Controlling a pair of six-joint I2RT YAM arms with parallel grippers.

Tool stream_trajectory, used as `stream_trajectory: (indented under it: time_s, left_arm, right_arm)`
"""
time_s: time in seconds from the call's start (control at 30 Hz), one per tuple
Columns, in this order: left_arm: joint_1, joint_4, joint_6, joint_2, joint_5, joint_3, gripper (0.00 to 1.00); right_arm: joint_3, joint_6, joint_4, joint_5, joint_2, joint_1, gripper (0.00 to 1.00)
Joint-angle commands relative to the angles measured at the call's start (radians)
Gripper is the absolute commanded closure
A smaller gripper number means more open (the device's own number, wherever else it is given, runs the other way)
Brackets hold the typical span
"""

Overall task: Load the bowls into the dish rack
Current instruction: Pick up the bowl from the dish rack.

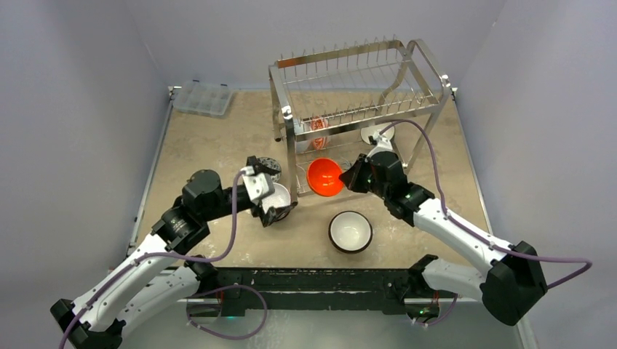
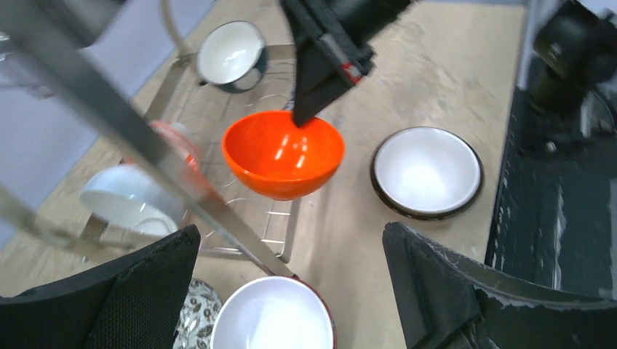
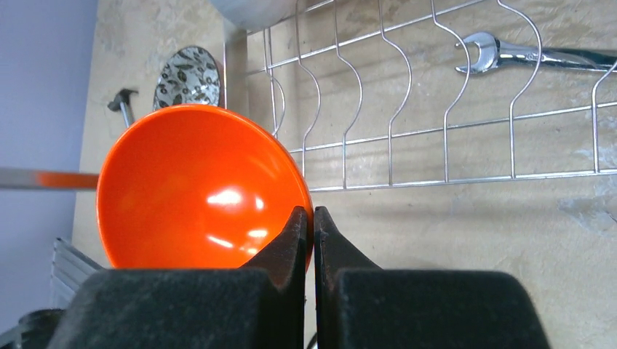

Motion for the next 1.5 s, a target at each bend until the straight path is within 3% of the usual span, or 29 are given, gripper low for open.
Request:
stream_trajectory:
  time_s: [0.0,0.17,0.4,0.63,0.87,1.07,1.33,1.4,1.47]
  left_arm:
    - [-0.012,-0.027,0.282,-0.041,0.284,-0.031,0.05]
    - [-0.022,-0.004,0.480,-0.035,0.377,-0.047,0.09]
    - [-0.063,-0.061,0.639,0.139,0.389,0.048,0.18]
    - [-0.223,-0.145,0.719,0.340,0.180,0.164,0.22]
    - [-0.386,-0.110,0.661,0.500,-0.166,0.223,0.29]
    - [-0.483,-0.127,0.676,0.648,-0.421,0.257,0.50]
    - [-0.511,-0.118,0.618,0.698,-0.541,0.283,1.00]
    - [-0.511,-0.081,0.580,0.675,-0.558,0.268,1.00]
    - [-0.511,-0.026,0.547,0.635,-0.564,0.233,1.00]
  right_arm:
    - [0.011,-0.066,-0.065,-0.068,-0.049,0.001,1.00]
    - [0.022,-0.093,-0.135,-0.103,-0.069,0.001,1.00]
    - [0.079,-0.145,-0.260,-0.101,-0.073,0.001,1.00]
    - [0.143,-0.184,-0.353,-0.111,-0.050,0.003,1.00]
    - [0.182,-0.213,-0.407,-0.120,-0.038,0.013,1.00]
    - [0.208,-0.228,-0.426,-0.144,-0.030,0.021,1.00]
    - [0.205,-0.225,-0.424,-0.158,-0.040,0.022,1.00]
    - [0.190,-0.208,-0.415,-0.172,-0.052,0.023,0.84]
    - [0.157,-0.151,-0.394,-0.224,-0.080,0.021,0.54]
